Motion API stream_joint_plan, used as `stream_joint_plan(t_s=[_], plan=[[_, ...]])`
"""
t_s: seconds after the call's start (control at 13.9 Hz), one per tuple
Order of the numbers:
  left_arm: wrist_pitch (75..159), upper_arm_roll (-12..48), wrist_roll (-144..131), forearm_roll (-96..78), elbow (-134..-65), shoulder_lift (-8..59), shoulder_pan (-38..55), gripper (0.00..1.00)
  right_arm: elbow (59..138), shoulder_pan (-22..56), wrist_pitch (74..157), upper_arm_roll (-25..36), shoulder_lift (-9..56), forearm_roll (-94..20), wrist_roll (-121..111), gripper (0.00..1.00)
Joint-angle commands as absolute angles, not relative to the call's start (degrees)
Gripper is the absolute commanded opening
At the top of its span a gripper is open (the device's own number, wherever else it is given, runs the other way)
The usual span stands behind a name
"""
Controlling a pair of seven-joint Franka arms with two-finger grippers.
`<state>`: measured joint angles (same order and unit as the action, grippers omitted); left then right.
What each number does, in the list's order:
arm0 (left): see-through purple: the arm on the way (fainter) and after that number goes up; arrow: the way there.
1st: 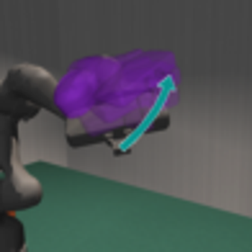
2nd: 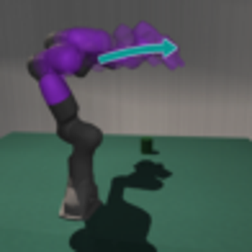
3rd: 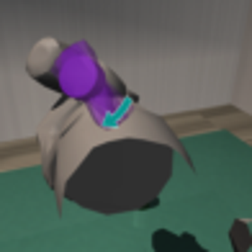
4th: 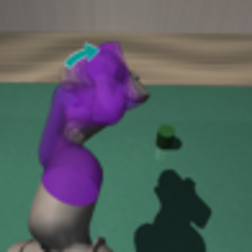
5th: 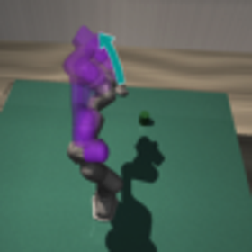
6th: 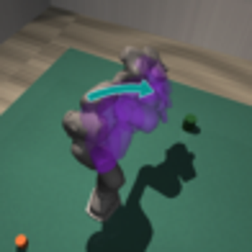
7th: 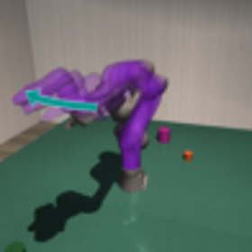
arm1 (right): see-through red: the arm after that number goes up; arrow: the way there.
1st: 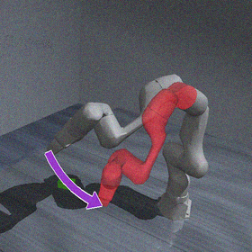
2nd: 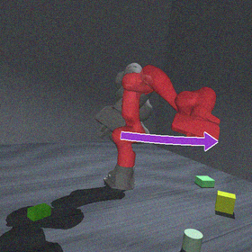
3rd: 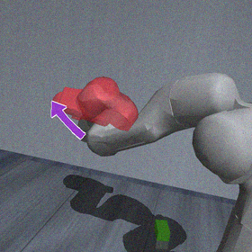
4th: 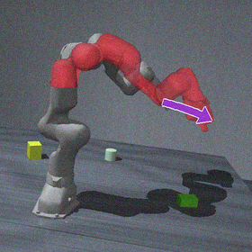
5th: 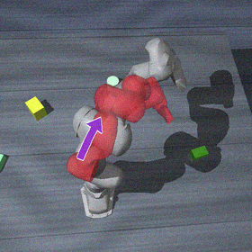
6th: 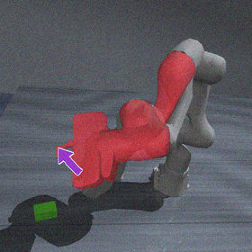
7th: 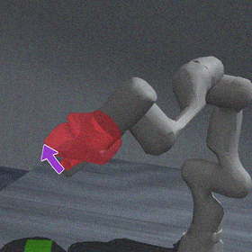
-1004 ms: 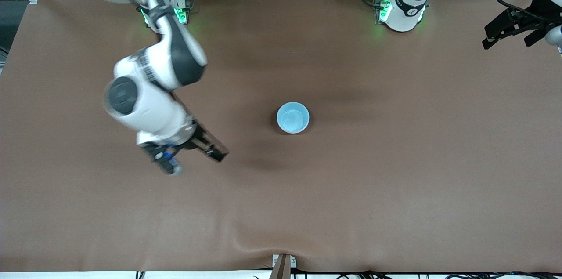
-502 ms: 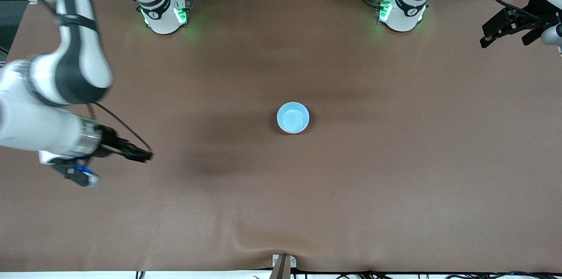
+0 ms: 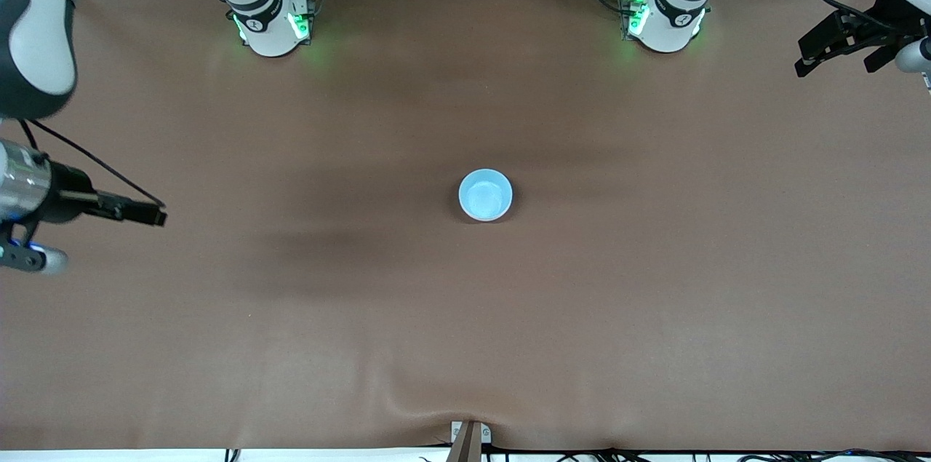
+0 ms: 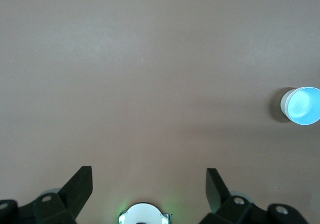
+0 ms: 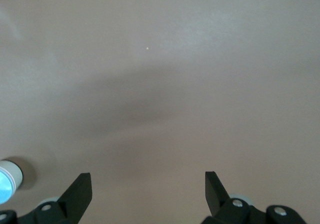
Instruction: Stack pink and blue bowls on white bowl
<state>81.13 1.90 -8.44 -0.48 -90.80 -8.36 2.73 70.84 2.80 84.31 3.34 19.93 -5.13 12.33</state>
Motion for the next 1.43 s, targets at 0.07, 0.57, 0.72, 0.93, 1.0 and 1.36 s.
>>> stream_joint_plan(t_s=[0.07,0.57,0.72,0.93,1.0,1.36], plan=[[80.77,1.93,-7.29,-1.41,-91.84,-10.72,2.37,1.0,75.91,-0.35,83.23,-1.4,10.49,-1.68,11.51,1.0],[80.68,1.93,-7.12,-1.41,-91.5,-11.08,2.37,1.0,93.69,-1.76,88.15,-2.72,-5.62,-0.97,8.09,1.0],[80.68,1.67,-7.12,-1.41,-90.97,-10.73,2.37,1.0,92.9,-1.49,88.42,-2.72,-4.58,0.08,7.21,1.0],[80.68,1.58,-7.21,-1.41,-89.83,-10.28,2.37,1.0,90.62,-1.14,88.33,-3.25,-2.9,2.64,5.11,1.0],[80.68,1.5,-7.29,-1.41,-89.82,-10.28,2.29,1.0,90.18,-1.23,88.33,-3.16,-2.73,2.81,2.84,1.0],[80.16,1.41,-7.3,-1.41,-89.74,-10.28,2.29,1.0,88.77,-1.32,87.98,-2.99,-2.2,2.64,1.4,1.0]])
